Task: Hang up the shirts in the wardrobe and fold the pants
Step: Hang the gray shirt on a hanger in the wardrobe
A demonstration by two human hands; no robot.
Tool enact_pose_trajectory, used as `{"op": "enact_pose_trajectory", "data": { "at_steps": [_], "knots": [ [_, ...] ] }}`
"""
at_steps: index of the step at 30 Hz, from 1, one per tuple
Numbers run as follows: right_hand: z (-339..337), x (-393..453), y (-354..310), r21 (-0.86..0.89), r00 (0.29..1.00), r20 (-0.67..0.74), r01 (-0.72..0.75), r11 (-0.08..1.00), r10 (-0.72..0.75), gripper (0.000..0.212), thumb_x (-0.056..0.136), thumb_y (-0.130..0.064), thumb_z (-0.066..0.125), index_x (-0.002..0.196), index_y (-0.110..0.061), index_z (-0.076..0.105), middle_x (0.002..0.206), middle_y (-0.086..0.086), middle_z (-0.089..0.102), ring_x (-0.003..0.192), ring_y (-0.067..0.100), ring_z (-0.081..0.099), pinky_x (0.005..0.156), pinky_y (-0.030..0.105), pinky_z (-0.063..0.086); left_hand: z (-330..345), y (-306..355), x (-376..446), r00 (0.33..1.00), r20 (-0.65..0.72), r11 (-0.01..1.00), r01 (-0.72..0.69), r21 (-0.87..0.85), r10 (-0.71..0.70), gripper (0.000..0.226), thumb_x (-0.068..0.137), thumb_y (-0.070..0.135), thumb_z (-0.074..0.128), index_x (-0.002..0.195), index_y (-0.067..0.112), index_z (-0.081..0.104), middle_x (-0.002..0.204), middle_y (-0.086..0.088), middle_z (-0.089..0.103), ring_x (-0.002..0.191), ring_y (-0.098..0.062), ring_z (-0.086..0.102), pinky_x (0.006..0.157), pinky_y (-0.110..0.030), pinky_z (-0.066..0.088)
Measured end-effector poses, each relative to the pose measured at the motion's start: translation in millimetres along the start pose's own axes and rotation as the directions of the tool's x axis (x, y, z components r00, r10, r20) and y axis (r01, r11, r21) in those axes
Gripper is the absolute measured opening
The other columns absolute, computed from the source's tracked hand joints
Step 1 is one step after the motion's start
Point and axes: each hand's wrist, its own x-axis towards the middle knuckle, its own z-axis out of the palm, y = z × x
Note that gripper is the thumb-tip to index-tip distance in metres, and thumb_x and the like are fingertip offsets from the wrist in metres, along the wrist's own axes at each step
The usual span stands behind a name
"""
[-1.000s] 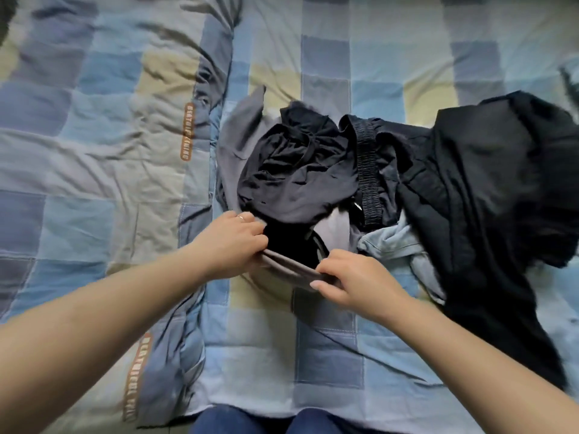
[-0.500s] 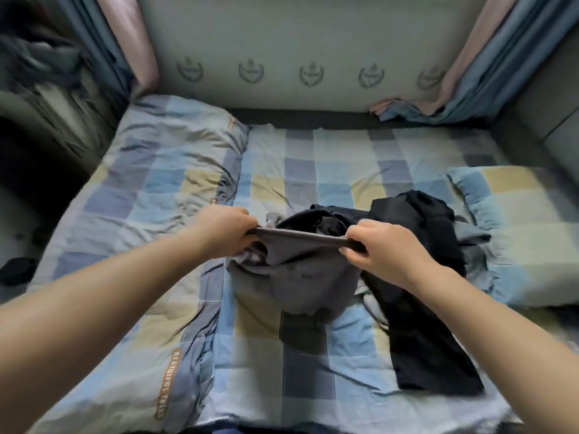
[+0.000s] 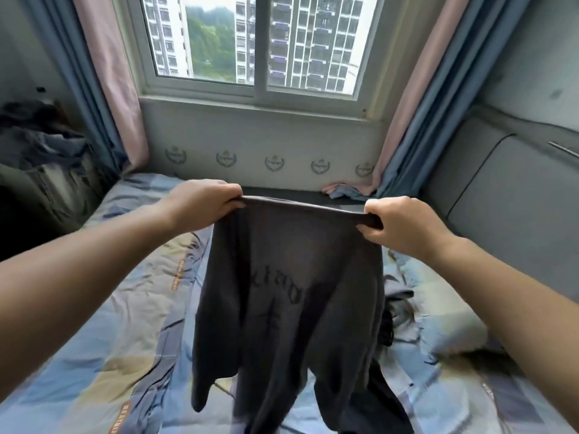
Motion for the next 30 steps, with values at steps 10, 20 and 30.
{"op": "enact_pose_trajectory", "data": {
  "at_steps": [10, 20, 30],
  "knots": [
    [-71, -63, 51, -0.048, 0.994, 0.095, -0.054, 0.997, 0.058, 0.021, 0.081, -0.033, 0.061, 0.098, -0.026, 0.051, 0.078, -0.003, 0.063, 0.072, 0.025, 0.061, 0.057, 0.030, 0.039, -34, 65, 29, 0.963, 0.203, 0.982, -0.163, -0.094, 0.179, 0.037, 0.086, 0.051, 0.060, 0.075, 0.016, 0.058, 0.076, 0.009, 0.045, 0.077, -0.024, 0.058, 0.069, -0.032, 0.048],
    [-127, -108, 33, -0.304, 0.990, 0.016, -0.127, 0.944, 0.138, 0.021, 0.087, -0.040, 0.047, 0.101, -0.026, 0.054, 0.079, 0.000, 0.067, 0.073, 0.027, 0.062, 0.058, 0.030, 0.037, -23, 78, 66, 0.975, 0.172, 0.952, -0.083, -0.294, 0.138, 0.047, 0.084, 0.039, 0.069, 0.054, 0.028, 0.035, 0.050, 0.011, 0.039, 0.048, -0.006, 0.036, 0.057, -0.027, 0.033],
    [-173, -205, -38, -0.437, 0.880, -0.117, -0.463, 0.772, 0.461, 0.027, 0.083, -0.046, 0.056, 0.079, -0.019, 0.051, 0.070, -0.006, 0.058, 0.063, 0.024, 0.059, 0.051, 0.026, 0.029, -25, 147, 80, 0.991, -0.067, 0.419, -0.109, -0.902, 0.113, 0.032, 0.091, 0.007, 0.060, 0.062, 0.013, 0.048, 0.049, 0.010, 0.045, 0.047, -0.004, 0.042, 0.050, -0.020, 0.041]
  ]
}}
